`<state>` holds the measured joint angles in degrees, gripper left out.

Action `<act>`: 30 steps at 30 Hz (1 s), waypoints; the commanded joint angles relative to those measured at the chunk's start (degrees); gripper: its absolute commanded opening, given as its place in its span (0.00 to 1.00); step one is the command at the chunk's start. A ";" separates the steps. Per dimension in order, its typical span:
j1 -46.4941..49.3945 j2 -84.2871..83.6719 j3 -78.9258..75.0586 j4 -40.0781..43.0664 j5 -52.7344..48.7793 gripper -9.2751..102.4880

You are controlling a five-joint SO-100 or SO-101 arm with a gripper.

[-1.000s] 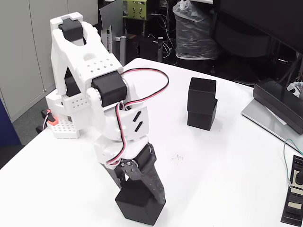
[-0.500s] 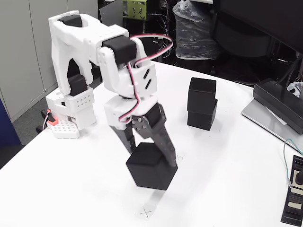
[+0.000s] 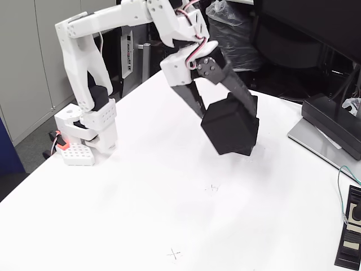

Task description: Stack the 3 blocks

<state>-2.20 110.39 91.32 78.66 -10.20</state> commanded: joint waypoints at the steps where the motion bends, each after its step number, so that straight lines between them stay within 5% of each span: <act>1: -4.31 2.29 -6.77 2.46 2.29 0.21; 17: -27.33 1.49 -16.35 11.43 12.22 0.22; 30: -29.00 -8.26 -17.14 11.16 16.08 0.22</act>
<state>-31.20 101.87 76.64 89.91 5.27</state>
